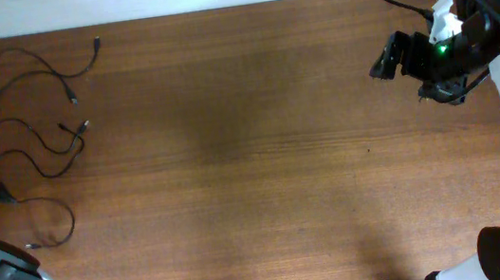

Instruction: Untangle cables

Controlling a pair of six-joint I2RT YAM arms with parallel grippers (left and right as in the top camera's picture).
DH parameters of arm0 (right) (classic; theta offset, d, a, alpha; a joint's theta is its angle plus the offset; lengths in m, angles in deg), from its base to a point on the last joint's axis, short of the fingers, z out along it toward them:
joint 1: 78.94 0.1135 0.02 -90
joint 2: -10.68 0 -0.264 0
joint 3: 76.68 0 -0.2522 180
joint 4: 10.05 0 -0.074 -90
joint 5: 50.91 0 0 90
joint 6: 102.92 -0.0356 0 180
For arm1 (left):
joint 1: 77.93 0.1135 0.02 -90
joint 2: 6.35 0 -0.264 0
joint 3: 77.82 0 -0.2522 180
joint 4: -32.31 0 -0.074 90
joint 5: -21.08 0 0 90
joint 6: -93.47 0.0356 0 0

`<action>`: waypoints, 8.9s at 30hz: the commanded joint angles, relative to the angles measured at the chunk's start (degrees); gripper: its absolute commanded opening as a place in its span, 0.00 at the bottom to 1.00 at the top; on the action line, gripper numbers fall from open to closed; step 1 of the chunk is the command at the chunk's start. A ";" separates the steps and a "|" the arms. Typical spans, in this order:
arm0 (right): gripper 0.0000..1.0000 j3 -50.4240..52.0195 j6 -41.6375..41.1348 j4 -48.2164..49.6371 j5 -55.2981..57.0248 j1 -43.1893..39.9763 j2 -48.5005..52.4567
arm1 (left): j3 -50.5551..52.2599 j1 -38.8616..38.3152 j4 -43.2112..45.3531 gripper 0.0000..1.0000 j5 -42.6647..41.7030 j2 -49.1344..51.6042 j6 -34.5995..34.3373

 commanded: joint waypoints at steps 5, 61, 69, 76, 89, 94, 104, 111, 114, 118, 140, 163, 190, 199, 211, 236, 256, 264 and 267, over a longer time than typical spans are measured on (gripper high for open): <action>0.96 -0.57 0.81 -0.04 0.13 0.26 0.28 | -1.07 1.07 3.74 0.99 0.63 -1.84 -0.17; 0.96 2.01 0.57 2.56 2.89 0.26 0.28 | 7.19 9.53 13.60 0.00 -21.20 -1.95 0.13; 0.96 2.01 0.57 2.56 2.89 0.26 0.28 | 7.21 9.51 18.40 0.00 -33.68 -1.95 0.13; 0.96 2.01 0.55 2.56 2.86 0.26 0.28 | 7.21 9.53 19.34 0.99 -25.00 -1.95 11.61; 0.97 2.01 0.59 2.56 1.60 0.26 0.28 | 6.58 9.51 12.68 0.99 -24.09 -1.95 9.77; 0.97 2.01 0.63 2.58 1.62 0.26 0.28 | -3.26 9.51 -3.32 0.99 -6.93 -1.97 8.92; 0.98 2.01 0.59 2.58 1.53 0.70 0.28 | -17.88 7.50 -15.02 0.99 -23.69 -13.33 18.53; 0.98 2.05 0.59 5.62 1.62 11.43 0.28 | -17.86 -11.74 -15.04 0.99 -21.73 -16.72 25.29; 0.98 2.05 0.59 5.79 1.81 15.30 0.28 | -17.86 -22.82 -13.64 0.99 -15.96 -16.72 25.31; 0.98 2.05 0.59 6.29 1.81 15.80 0.28 | -17.86 -38.71 -12.31 0.99 -13.29 -16.72 34.71; 0.98 -6.29 6.82 -13.53 13.84 6.69 -29.42 | -16.68 -62.66 -2.95 0.99 -1.07 -16.50 37.62; 0.98 12.24 6.60 -13.51 16.59 6.69 -39.26 | -16.68 -62.66 -2.95 0.99 -1.07 -16.50 37.62; 0.98 27.15 23.65 9.55 18.27 6.67 -51.52 | -16.68 -62.62 -2.95 0.99 -1.07 -16.50 37.62; 0.98 80.11 26.53 55.89 15.89 6.43 -81.61 | -16.68 -62.62 -2.95 0.99 -1.07 -16.50 37.62; 0.98 105.09 25.64 76.13 11.96 1.36 -96.45 | -16.68 -62.62 -2.95 0.99 -1.07 -16.50 37.62; 0.98 106.47 20.24 76.74 19.61 -0.61 -96.45 | -16.68 -62.62 -2.95 0.99 -1.07 -16.50 37.62; 0.98 106.47 21.77 76.78 19.80 -0.02 -96.45 | -16.68 -62.62 -2.95 0.99 -1.07 -16.50 37.62; 0.98 106.47 21.77 76.78 19.80 -0.02 -96.43 | -16.68 -62.62 -2.95 0.99 -1.07 -16.50 37.62; 0.98 106.47 21.77 76.78 19.80 -0.02 -96.43 | -16.68 -62.62 -2.95 0.99 -1.07 -16.50 37.62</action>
